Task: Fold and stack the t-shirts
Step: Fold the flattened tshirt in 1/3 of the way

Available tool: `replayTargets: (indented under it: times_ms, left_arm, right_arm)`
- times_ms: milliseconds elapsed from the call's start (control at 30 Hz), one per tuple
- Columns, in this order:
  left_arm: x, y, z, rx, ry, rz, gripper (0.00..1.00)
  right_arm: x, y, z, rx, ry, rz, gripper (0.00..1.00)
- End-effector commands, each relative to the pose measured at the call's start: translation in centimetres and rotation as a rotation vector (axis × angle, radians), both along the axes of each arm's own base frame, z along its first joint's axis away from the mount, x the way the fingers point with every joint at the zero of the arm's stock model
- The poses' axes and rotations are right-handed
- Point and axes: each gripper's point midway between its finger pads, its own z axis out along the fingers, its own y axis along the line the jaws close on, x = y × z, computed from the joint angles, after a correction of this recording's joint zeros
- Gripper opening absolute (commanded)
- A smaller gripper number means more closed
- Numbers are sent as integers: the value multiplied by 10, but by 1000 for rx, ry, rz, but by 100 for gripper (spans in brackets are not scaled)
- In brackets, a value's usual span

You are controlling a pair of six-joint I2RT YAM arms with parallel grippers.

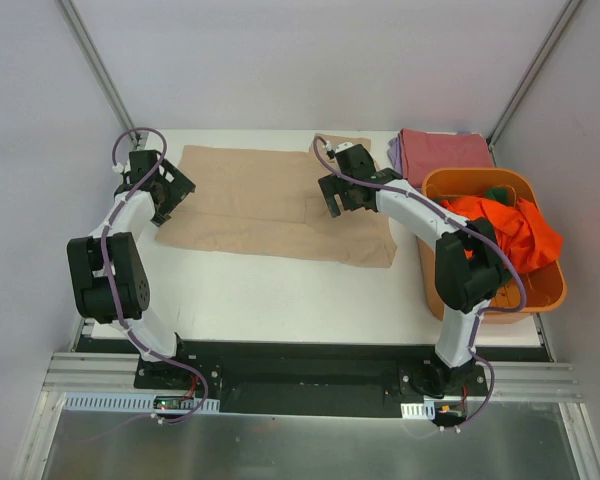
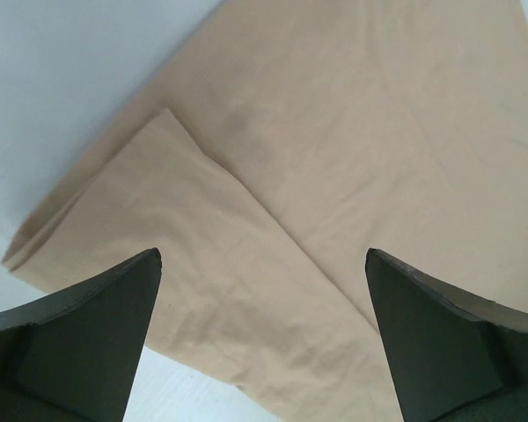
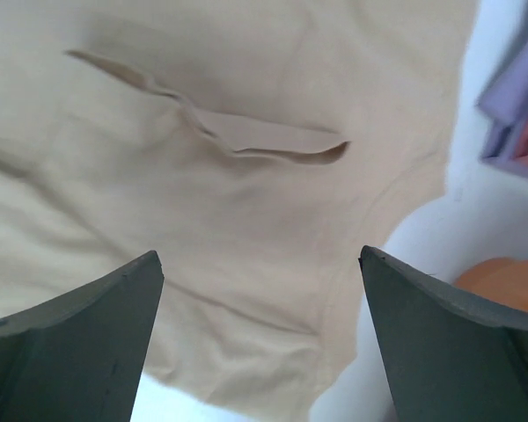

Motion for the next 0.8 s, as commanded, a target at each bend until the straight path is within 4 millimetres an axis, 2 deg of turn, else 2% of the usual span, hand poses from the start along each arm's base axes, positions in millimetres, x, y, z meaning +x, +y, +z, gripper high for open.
replayTargets:
  times_ms: [0, 133, 300, 500, 567, 633, 733, 767]
  left_arm:
    - [5, -26, -13, -88, 12, -129, 99]
    - [6, -25, -25, -92, 39, -133, 99]
    - [4, -19, -32, -70, 59, -113, 99]
    - [5, -16, -33, -62, 61, -109, 99]
    - [5, -16, -33, -65, 61, -110, 99]
    - [5, -16, -33, -66, 59, -111, 99]
    - [7, -20, -29, -84, 48, -122, 99]
    - [9, -23, -27, -96, 43, -130, 99]
  right_arm:
    - [-14, 45, 7, 312, 59, -10, 96]
    - [9, 49, -20, 370, 126, -107, 96]
    - [42, 50, -40, 416, 124, -199, 96]
    - [111, 47, -17, 479, -48, -202, 96]
    - [126, 47, -9, 486, -61, -195, 96]
    - [127, 44, 2, 460, -61, -177, 96]
    - [103, 34, 17, 440, -51, -171, 96]
    - [91, 32, 15, 444, -41, -166, 96]
